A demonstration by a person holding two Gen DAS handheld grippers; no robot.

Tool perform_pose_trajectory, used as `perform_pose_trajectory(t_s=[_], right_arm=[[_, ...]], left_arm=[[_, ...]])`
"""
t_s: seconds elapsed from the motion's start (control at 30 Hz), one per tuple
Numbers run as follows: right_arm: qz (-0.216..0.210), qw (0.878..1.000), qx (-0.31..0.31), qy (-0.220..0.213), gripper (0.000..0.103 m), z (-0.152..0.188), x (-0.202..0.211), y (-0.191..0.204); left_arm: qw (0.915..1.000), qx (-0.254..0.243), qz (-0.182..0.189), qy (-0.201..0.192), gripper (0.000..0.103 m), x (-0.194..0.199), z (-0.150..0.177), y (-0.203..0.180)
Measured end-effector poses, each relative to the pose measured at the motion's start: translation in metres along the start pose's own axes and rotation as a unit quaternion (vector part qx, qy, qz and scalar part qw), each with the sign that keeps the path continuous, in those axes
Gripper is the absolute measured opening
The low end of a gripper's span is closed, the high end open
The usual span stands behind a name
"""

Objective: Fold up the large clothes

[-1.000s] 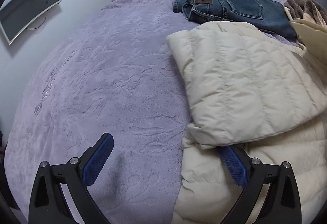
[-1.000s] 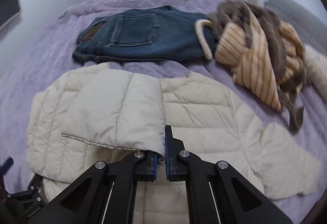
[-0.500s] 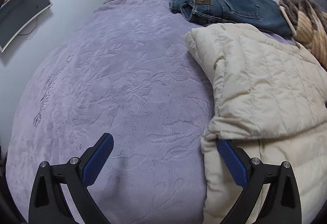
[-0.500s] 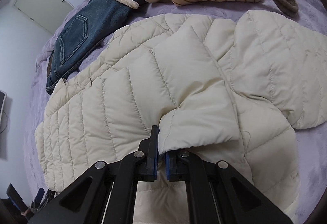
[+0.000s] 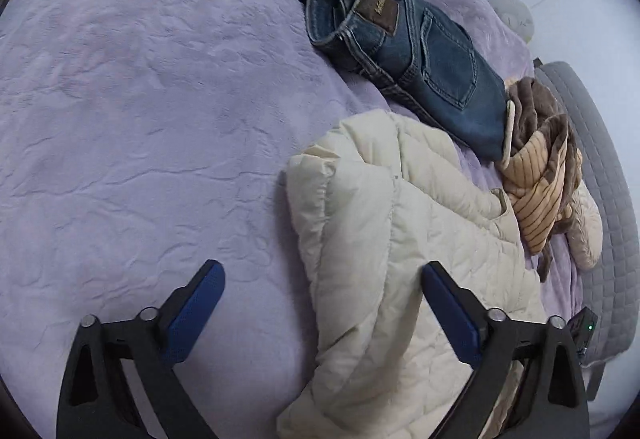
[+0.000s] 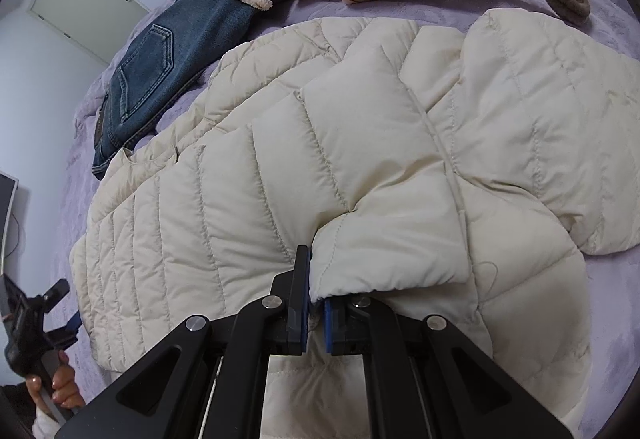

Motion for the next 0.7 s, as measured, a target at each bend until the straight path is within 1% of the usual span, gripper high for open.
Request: perform_pose_trajectory(t_s=[0.03,0.07,0.1,0.13,0.23,0.37,0.43,0.5,0.6,0.63,0.67,0.7], right_arm=[[-0.003,1.000,-0.001,0.000,0.006,0.000,0.000,-0.001],[-0.006,1.000,-0.001,0.001,0.006,0.000,0.000,-0.003],[-0.008,1.000,-0.003,0.001,0.006,0.000,0.000,-0.004],[-0.010,1.000,-0.003,0.001,0.006,0.000,0.000,-0.004],[-0.009,1.000,-0.002,0.002,0.006,0.000,0.003,0.000],[-0.029,1.000,0.004,0.005,0.006,0.002,0.006,0.016],[-0.022,1.000,0.007,0.002,0.006,0.003,0.002,0.023],[-0.016,1.000,-0.004,0.003,0.006,0.005,-0.004,0.022],[-0.010,1.000,-0.009,0.000,0.005,0.006,-0.005,0.018],[-0.008,1.000,-0.004,0.000,0.005,0.006,-0.005,0.017],[-0.008,1.000,0.001,0.000,0.005,0.007,-0.004,0.017],[-0.008,1.000,0.005,0.001,0.005,0.007,-0.003,0.017]], left_arm=[[0.9999,-0.003,-0.001,0.014,0.065,-0.010,0.001,-0.002],[0.9998,-0.002,0.005,0.021,0.039,-0.015,0.000,-0.003],[0.9993,0.001,0.030,0.024,0.025,-0.018,0.001,-0.005],[0.9986,0.005,0.048,0.023,0.018,-0.017,0.000,-0.007],[0.9986,-0.027,0.044,0.009,0.016,-0.002,0.000,-0.009],[0.9988,-0.003,0.048,0.015,0.016,-0.003,-0.001,0.015],[0.9989,-0.001,0.045,0.016,0.016,-0.009,0.001,0.020],[0.9992,0.004,0.037,0.015,0.017,-0.013,0.002,0.020],[0.9991,0.008,0.037,0.017,0.017,-0.010,0.000,0.019],[0.9993,0.006,0.033,0.016,0.021,-0.006,-0.001,0.018],[0.9998,0.000,0.017,0.011,0.029,0.000,-0.001,0.018],[0.9999,-0.010,-0.007,0.001,0.035,0.009,-0.002,0.017]])
Point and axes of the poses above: each gripper's, at about its wrist camera, not at the fingertips, and x roughly against the way its jaws point, y to its left, z to its underside, the point moved 3 cm from there along -x, roughly the way its jaws point, and after that the axes turned 10 degrees about z, right-handed, at the moved point
